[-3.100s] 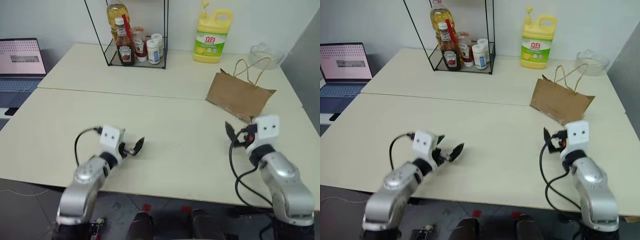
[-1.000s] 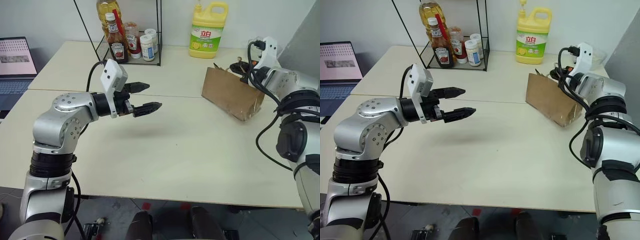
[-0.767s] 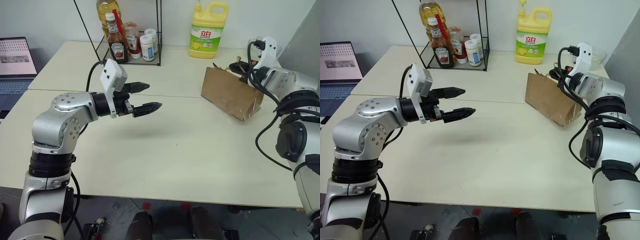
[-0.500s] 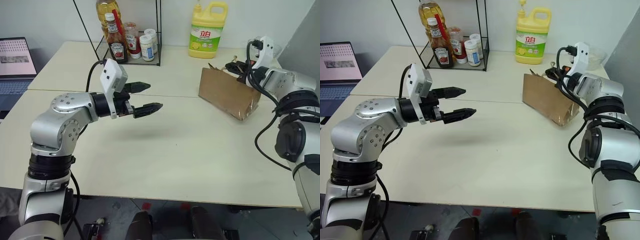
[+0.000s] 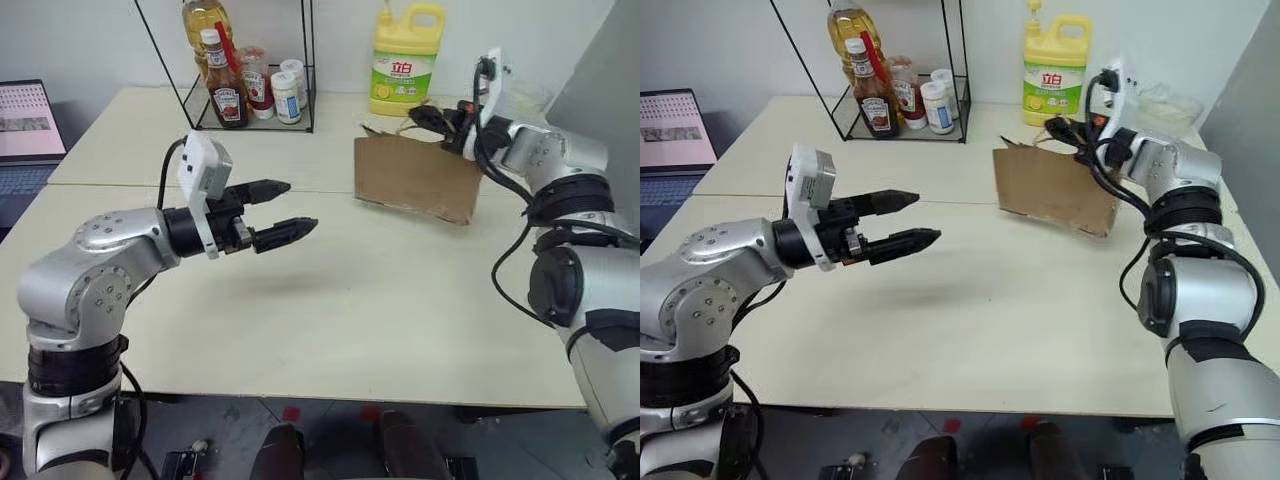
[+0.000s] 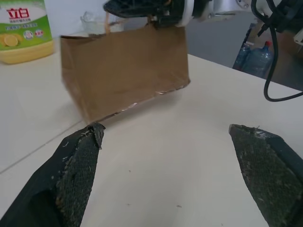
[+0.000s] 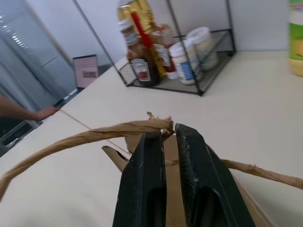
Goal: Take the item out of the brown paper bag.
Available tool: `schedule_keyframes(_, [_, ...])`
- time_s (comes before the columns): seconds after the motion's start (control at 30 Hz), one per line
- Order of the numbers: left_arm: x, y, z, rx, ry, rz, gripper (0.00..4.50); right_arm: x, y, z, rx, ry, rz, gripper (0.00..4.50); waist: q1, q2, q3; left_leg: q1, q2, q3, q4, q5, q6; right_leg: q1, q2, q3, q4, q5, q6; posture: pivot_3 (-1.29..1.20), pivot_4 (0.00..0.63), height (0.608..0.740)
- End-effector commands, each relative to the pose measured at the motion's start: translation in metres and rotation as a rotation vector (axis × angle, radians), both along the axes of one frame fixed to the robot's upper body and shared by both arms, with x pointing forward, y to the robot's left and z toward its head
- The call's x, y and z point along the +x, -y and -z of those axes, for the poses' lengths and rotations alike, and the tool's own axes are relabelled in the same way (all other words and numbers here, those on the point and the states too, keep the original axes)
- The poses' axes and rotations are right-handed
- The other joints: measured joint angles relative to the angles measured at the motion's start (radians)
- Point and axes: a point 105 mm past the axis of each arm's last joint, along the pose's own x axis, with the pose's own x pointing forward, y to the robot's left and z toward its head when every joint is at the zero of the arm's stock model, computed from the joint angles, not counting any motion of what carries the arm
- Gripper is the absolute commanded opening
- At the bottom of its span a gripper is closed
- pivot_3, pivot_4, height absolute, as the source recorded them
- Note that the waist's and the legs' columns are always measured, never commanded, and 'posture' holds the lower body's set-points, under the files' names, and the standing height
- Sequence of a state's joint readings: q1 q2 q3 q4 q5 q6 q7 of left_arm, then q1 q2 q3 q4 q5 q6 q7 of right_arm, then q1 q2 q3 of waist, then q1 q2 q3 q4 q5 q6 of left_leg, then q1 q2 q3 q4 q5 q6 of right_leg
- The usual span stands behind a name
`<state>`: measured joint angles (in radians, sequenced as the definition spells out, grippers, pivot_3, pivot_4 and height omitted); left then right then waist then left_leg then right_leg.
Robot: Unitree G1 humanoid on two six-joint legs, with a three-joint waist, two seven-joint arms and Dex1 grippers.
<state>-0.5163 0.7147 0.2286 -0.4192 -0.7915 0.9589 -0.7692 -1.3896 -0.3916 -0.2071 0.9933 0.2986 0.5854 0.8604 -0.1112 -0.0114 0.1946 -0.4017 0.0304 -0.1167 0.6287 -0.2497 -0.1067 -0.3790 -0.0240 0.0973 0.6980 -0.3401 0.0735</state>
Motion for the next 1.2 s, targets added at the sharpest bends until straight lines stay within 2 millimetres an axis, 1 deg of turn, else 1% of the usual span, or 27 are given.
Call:
schedule_keyframes(0.03, [-0.009, -0.007, -0.008, -0.008, 0.034, -0.05, 4.5, -0.01, -0.025, -0.026, 0.058, 0.097, -0.095, 0.11, -0.001, 0.0, 0.0, 0.0, 0.0, 0.0, 0.0, 0.0, 0.0, 0.0, 0.0, 0.0, 0.0, 0.0, 0.0, 0.0, 0.15, 0.74])
schedule_keyframes(0.13, [-0.012, -0.015, -0.005, -0.017, 0.026, -0.108, 4.5, -0.013, -0.053, -0.029, 0.093, 0.106, -0.151, 0.11, -0.003, 0.0, 0.0, 0.0, 0.0, 0.0, 0.002, 0.0, 0.001, 0.0, 0.0, 0.0, 0.0, 0.0, 0.0, 0.0, 0.15, 0.74])
schedule_keyframes(0.23, [-0.016, -0.024, -0.004, -0.02, 0.02, -0.156, 4.5, -0.015, -0.074, -0.03, 0.109, 0.118, -0.189, 0.11, -0.003, 0.0, 0.0, 0.0, 0.0, 0.0, 0.002, 0.001, 0.001, 0.0, 0.0, 0.0, 0.002, 0.0, 0.0, 0.0, 0.15, 0.74])
schedule_keyframes(0.3, [-0.02, -0.033, -0.003, -0.023, 0.021, -0.205, 4.5, -0.018, -0.091, -0.029, 0.119, 0.124, -0.224, 0.11, -0.004, 0.0, 0.0, 0.0, 0.0, -0.001, 0.002, 0.001, 0.001, 0.0, 0.0, 0.0, 0.002, 0.0, 0.0, 0.0, 0.15, 0.74])
schedule_keyframes(0.37, [-0.023, -0.042, -0.002, -0.029, 0.02, -0.255, 4.5, -0.021, -0.104, -0.028, 0.127, 0.127, -0.249, 0.11, -0.004, 0.0, 0.0, 0.0, 0.0, 0.0, 0.002, 0.001, 0.001, 0.0, 0.0, 0.0, 0.002, 0.0, 0.0, 0.0, 0.15, 0.74])
schedule_keyframes(0.47, [-0.029, -0.051, 0.001, -0.024, 0.014, -0.305, 4.5, -0.022, -0.118, -0.021, 0.132, 0.119, -0.262, 0.11, -0.004, 0.0, 0.0, 0.0, 0.0, -0.001, 0.001, 0.001, 0.001, 0.0, 0.0, -0.001, 0.002, 0.0, 0.0, 0.0, 0.15, 0.74])
schedule_keyframes(0.67, [-0.035, -0.058, 0.005, -0.011, 0.008, -0.346, 4.5, -0.018, -0.132, -0.005, 0.144, 0.087, -0.234, 0.11, 0.0, 0.0, 0.0, 0.0, 0.0, -0.001, 0.001, 0.001, 0.001, 0.0, 0.0, -0.001, 0.002, 0.0, 0.0, 0.0, 0.15, 0.74])
schedule_keyframes(0.87, [-0.035, -0.057, 0.004, -0.009, 0.007, -0.353, 4.5, -0.013, -0.141, 0.014, 0.137, 0.058, -0.17, 0.11, -0.003, 0.0, 0.0, 0.001, 0.0, -0.001, 0.002, 0.001, 0.001, 0.0, 0.0, -0.001, 0.003, 0.0, 0.0, 0.0, 0.15, 0.74])
schedule_keyframes(0.97, [-0.034, -0.056, 0.004, -0.01, 0.006, -0.352, 4.5, -0.013, -0.143, 0.017, 0.139, 0.051, -0.164, 0.11, -0.003, 0.0, 0.0, 0.001, 0.0, -0.001, 0.002, 0.001, 0.0, 0.0, 0.0, -0.001, 0.003, 0.0, 0.0, 0.0, 0.15, 0.74])
schedule_keyframes(1.2, [-0.032, -0.054, 0.005, -0.009, 0.007, -0.34, 4.5, -0.015, -0.147, 0.016, 0.143, 0.048, -0.176, 0.11, -0.003, 0.0, 0.0, 0.001, 0.0, -0.001, 0.001, 0.001, 0.0, 0.0, 0.0, -0.001, 0.004, 0.0, 0.0, 0.0, 0.15, 0.74])
